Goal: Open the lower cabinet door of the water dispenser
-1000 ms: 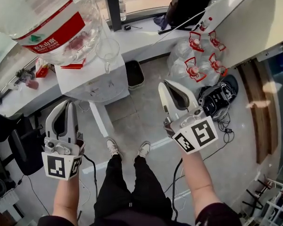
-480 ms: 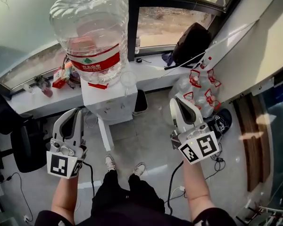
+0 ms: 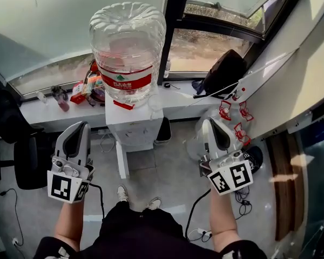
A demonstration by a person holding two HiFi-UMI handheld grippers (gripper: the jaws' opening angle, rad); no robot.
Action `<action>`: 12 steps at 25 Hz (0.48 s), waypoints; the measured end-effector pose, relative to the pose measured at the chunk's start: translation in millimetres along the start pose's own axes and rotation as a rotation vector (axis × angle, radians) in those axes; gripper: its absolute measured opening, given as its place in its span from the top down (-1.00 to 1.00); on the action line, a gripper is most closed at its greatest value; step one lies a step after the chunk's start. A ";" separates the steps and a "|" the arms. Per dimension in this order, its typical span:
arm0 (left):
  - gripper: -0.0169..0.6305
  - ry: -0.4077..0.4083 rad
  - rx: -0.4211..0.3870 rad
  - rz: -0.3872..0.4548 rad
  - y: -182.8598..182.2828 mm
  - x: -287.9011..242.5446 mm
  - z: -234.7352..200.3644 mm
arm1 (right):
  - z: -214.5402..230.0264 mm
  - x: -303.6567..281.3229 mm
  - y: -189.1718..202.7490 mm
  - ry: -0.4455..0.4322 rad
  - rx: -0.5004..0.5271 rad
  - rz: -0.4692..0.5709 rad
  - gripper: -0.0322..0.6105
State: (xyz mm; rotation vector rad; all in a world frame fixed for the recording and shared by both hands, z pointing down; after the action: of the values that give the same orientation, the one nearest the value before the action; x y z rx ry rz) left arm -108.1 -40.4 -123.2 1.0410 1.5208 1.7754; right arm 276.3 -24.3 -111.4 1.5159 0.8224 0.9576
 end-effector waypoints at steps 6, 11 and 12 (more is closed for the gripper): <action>0.92 -0.043 0.006 0.047 -20.3 18.4 0.9 | -4.5 -4.8 -8.7 -0.036 0.018 0.021 0.89; 0.92 -0.067 -0.006 0.052 -22.9 28.5 -1.6 | -13.9 -4.6 -12.4 -0.048 0.038 0.033 0.89; 0.92 -0.072 -0.006 0.053 -21.5 29.9 -1.5 | -15.3 -3.4 -11.8 -0.050 0.042 0.030 0.89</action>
State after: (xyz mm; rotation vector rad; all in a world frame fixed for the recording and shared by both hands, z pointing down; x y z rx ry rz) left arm -126.6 -12.5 -138.7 1.1399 1.4555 1.7581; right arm 261.0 -19.0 -122.5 1.5864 0.7907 0.9255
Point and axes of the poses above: the fingertips, and each gripper's own axes: x backward along the fingers, z to its right, y out of its underside, the point moved 9 cm from there along x, backward along the fingers, and after that the axes turned 6 degrees about x, right-handed, at the moved point
